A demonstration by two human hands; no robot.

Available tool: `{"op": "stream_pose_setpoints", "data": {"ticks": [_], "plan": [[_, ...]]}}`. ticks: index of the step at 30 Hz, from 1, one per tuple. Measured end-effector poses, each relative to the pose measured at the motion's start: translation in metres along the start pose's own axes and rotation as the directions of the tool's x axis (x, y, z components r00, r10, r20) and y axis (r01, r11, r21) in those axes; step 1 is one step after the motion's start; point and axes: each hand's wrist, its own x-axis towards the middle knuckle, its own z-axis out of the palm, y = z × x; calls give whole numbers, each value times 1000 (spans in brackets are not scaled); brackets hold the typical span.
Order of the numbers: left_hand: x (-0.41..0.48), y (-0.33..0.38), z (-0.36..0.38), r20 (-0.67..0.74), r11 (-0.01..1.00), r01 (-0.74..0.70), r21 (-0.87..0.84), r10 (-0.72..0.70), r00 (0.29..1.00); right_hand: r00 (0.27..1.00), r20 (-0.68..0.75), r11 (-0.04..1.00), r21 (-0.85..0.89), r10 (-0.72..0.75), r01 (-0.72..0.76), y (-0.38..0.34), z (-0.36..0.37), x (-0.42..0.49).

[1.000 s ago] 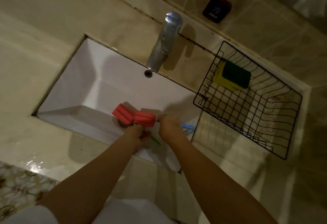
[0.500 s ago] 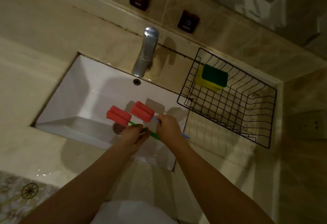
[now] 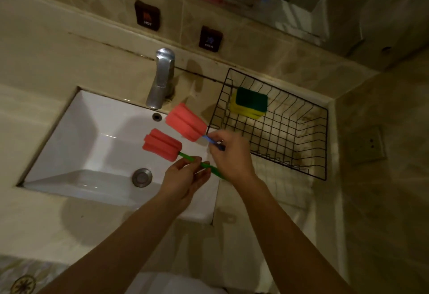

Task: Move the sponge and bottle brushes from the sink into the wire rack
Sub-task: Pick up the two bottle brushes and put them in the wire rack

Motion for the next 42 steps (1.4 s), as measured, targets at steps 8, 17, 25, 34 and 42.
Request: {"op": "stream_pose_setpoints", "data": {"ticks": [8,17,25,34,42], "plan": [[-11,-8,43,99,998,-2,65,-5,995,989,-148,998,-65,0,-10,20,-65,26],[-10,-19,69,150,988,-25,152,2,989,966,-151,957,-174,209,-234,95,-80,60],[-3,-23,78,139,988,11,157,-34,990,969,-17,901,-363,247,-236,126,-63,76],[-4,-26,70,118,985,38,167,-58,991,951,-93,869,-388,296,-309,134,-45,104],[-3,-23,72,121,983,35,182,-58,991,951,-86,910,-276,298,-310,137,-37,104]]}}
